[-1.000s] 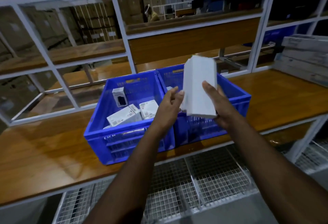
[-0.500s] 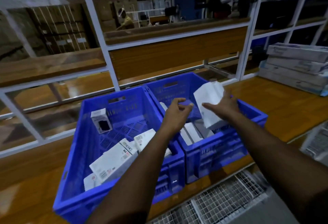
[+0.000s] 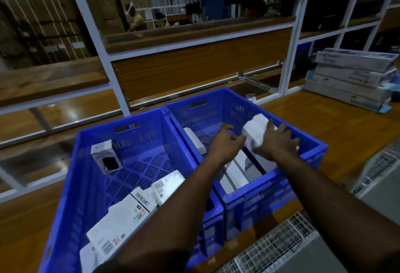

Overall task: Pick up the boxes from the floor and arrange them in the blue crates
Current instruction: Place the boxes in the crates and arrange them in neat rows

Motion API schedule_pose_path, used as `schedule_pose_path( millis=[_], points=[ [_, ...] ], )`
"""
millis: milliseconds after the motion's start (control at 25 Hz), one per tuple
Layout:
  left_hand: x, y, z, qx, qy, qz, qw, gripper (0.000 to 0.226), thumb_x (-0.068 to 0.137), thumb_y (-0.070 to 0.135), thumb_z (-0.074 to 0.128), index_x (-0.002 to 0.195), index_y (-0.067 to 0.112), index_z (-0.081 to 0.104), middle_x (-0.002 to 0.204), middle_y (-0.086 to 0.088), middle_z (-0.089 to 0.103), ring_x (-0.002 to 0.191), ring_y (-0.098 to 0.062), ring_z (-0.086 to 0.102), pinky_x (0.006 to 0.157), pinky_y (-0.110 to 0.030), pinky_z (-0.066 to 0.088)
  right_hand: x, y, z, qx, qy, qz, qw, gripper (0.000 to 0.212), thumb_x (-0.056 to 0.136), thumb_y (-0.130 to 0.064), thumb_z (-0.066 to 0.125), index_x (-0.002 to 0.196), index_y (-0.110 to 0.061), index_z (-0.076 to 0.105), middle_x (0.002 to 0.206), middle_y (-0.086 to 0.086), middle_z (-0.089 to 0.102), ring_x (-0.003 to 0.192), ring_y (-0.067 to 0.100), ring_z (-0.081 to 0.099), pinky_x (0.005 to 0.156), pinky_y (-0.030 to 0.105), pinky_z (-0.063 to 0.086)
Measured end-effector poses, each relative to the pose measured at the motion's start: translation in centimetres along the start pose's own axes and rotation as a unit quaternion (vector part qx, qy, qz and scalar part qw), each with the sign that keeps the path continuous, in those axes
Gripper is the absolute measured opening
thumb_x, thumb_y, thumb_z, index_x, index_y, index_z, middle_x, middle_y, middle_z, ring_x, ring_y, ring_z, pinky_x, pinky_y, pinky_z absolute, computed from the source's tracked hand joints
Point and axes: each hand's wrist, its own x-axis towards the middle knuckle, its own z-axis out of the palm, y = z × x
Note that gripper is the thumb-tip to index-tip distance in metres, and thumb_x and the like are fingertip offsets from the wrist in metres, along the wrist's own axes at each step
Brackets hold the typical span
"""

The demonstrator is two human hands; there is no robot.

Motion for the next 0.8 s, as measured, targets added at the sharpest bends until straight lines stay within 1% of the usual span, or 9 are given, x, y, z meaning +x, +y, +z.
schedule_pose_path(
  millis=[40,120,200,320,440,520,600,680,800],
  points=[
    [0.0,0.1,-0.2,-0.005,-0.001,0.003,1.000,0.048,0.098,0.043,0.059,0.132,0.009,0.055,0.107,0.011,0.063,0.091,-0.013,0.062,0.079,-0.031,0.047,0.1,-0.1,0.1,-0.015,-0.014,0.006,1.000,0.109,0.075,-0.068,0.067,0.155,-0.019,0.012,0.154,0.020,0.024,0.138,0.043,0.031,0.108,0.060,0.030],
    [-0.2,0.3,-1.2,-0.018,0.014,0.001,1.000,0.046,0.098,0.043,0.060,0.134,0.017,0.049,0.104,0.008,0.066,0.089,-0.017,0.065,0.079,-0.034,0.052,0.2,-0.4,0.2,-0.037,-0.044,0.001,0.998,0.096,0.076,-0.069,0.064,0.149,-0.019,0.025,0.149,0.019,0.028,0.136,0.042,0.032,0.106,0.060,0.031],
    [-0.4,0.4,-2.4,-0.016,0.040,0.005,0.999,0.044,0.097,0.044,0.060,0.133,0.020,0.050,0.103,0.005,0.065,0.087,-0.018,0.065,0.079,-0.036,0.054,0.2,-0.8,0.5,-0.035,-0.040,-0.031,0.998,0.081,0.080,-0.066,0.061,0.141,-0.019,0.035,0.145,0.019,0.034,0.134,0.041,0.034,0.107,0.060,0.031],
    [-0.7,0.1,-4.6,-0.016,0.085,0.001,0.996,0.045,0.097,0.045,0.060,0.133,0.020,0.053,0.104,0.005,0.064,0.090,-0.016,0.062,0.080,-0.037,0.053,-0.4,-2.8,0.2,-0.008,0.014,-0.109,0.994,0.072,0.084,-0.060,0.063,0.137,-0.018,0.041,0.140,0.018,0.041,0.130,0.038,0.041,0.105,0.058,0.035],
    [-1.1,-1.0,-7.3,-0.028,0.130,-0.010,0.991,0.041,0.096,0.047,0.061,0.127,0.020,0.058,0.108,0.002,0.067,0.094,-0.017,0.064,0.082,-0.038,0.055,-1.6,-6.7,-0.8,0.039,0.046,-0.209,0.976,0.066,0.087,-0.052,0.063,0.138,-0.016,0.043,0.138,0.018,0.043,0.129,0.037,0.041,0.100,0.053,0.040],
    [-1.9,-2.0,-9.1,-0.055,0.162,-0.021,0.985,0.036,0.094,0.046,0.063,0.119,0.021,0.061,0.104,-0.002,0.069,0.094,-0.019,0.068,0.085,-0.045,0.058,-2.9,-9.9,-1.4,0.069,0.046,-0.280,0.957,0.064,0.089,-0.052,0.062,0.139,-0.017,0.045,0.140,0.017,0.043,0.130,0.037,0.041,0.098,0.049,0.042],
    [-3.0,-3.0,-10.8,-0.094,0.201,-0.037,0.974,0.030,0.093,0.039,0.066,0.114,0.017,0.064,0.100,-0.007,0.071,0.095,-0.023,0.071,0.086,-0.051,0.059,-4.5,-13.0,-2.0,0.115,0.027,-0.347,0.931,0.058,0.090,-0.050,0.062,0.137,-0.019,0.048,0.137,0.015,0.045,0.128,0.035,0.043,0.095,0.045,0.045],
    [-4.4,-4.2,-12.7,-0.127,0.236,-0.038,0.963,0.024,0.095,0.029,0.066,0.111,0.011,0.065,0.100,-0.012,0.072,0.094,-0.026,0.072,0.083,-0.048,0.061,-6.3,-15.7,-2.3,0.159,-0.013,-0.411,0.898,0.053,0.089,-0.049,0.064,0.133,-0.021,0.053,0.132,0.014,0.050,0.122,0.034,0.049,0.091,0.043,0.049],
    [-7.5,-5.7,-15.8,-0.140,0.291,-0.042,0.945,0.012,0.099,0.020,0.062,0.106,0.011,0.065,0.093,-0.006,0.072,0.082,-0.015,0.070,0.068,-0.028,0.058,-8.9,-19.2,-2.6,0.178,-0.087,-0.482,0.853,0.052,0.087,-0.053,0.065,0.127,-0.020,0.057,0.127,0.009,0.057,0.111,0.030,0.058,0.087,0.042,0.052]
  ],
)
